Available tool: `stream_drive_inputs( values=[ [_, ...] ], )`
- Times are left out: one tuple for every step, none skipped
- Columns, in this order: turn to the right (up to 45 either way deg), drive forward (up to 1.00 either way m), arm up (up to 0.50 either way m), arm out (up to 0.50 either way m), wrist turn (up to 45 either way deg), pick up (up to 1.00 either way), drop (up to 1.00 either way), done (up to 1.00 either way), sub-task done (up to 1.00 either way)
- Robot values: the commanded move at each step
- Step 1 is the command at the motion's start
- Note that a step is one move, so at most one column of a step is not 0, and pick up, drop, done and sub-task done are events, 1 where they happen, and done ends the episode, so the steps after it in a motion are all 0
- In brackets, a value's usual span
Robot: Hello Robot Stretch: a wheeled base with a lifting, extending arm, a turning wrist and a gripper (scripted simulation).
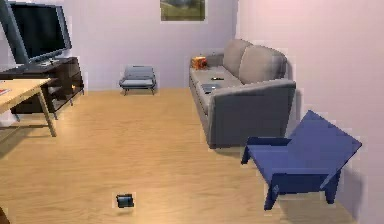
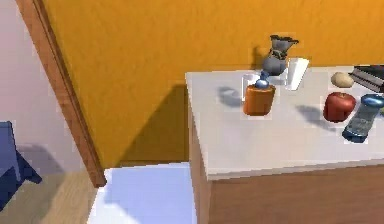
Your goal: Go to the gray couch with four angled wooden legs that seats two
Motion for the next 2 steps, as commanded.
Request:
stream_drive_inputs(
  values=[
    [0.0, 1.00, 0.00, 0.00, 0.0, 0.00, 0.00, 0.00, 0.00],
    [0.0, 0.05, 0.00, 0.00, 0.0, 0.00, 0.00, 0.00, 0.00]
  ],
)
